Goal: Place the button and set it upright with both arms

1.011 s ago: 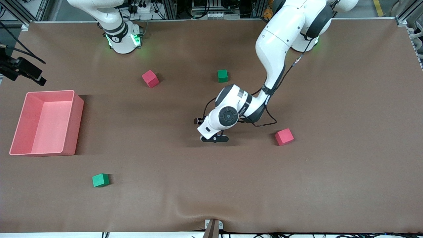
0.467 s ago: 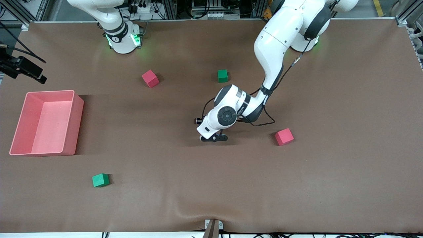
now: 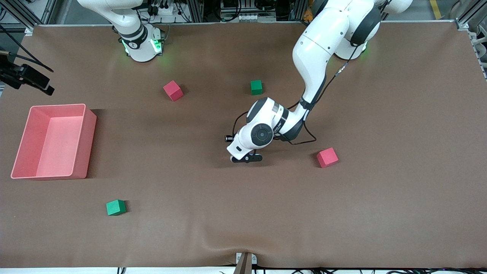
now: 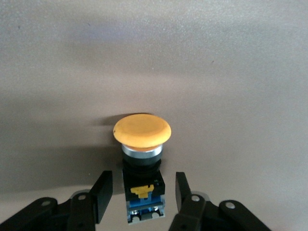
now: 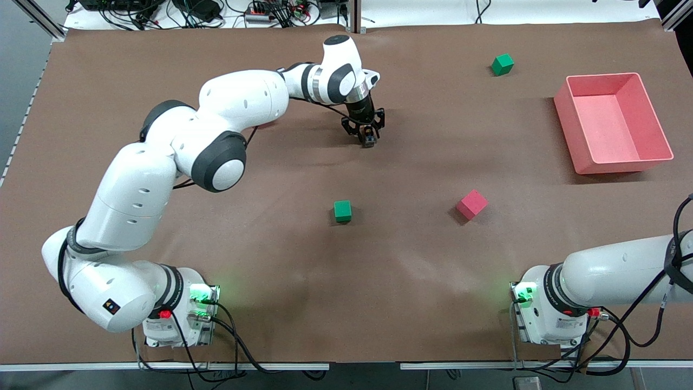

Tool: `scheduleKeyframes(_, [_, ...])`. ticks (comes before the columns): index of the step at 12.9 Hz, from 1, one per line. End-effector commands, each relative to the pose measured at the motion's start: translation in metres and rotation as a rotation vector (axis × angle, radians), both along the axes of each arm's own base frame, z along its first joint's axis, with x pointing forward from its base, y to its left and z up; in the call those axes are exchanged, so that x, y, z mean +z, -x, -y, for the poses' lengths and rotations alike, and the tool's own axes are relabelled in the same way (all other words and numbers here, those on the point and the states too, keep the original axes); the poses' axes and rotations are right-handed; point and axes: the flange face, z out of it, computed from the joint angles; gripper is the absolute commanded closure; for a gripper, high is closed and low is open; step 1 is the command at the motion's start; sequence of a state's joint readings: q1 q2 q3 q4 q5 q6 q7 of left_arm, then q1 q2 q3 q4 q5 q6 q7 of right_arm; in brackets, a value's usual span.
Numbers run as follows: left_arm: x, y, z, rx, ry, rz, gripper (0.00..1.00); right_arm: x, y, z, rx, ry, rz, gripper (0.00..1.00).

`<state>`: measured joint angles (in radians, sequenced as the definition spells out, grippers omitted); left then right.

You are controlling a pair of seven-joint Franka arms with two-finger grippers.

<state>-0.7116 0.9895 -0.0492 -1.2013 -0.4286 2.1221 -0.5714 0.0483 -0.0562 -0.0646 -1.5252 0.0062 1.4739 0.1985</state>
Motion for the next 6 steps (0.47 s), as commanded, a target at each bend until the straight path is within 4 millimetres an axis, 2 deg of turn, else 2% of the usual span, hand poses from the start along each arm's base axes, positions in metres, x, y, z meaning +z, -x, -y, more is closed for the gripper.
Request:
scheduleKeyframes(1, [0.0017,-0.0006,0.0021,0.016,0.002,-0.020,0.53,0.0050,-0.0002,0.0086,0.041,0.017,-0.001,0.00])
scheduleKeyframes(4, [-0.0003,-0.0005,0.0006,0.032,-0.006,-0.028,0.73,0.0050,-0.0001,0.0110,0.053,0.017,-0.001,0.00])
scheduleKeyframes(6, [0.0038,-0.0027,-0.0015,0.033,-0.005,-0.029,0.95,0.0050,-0.0001,0.0102,0.055,0.017,-0.001,0.00])
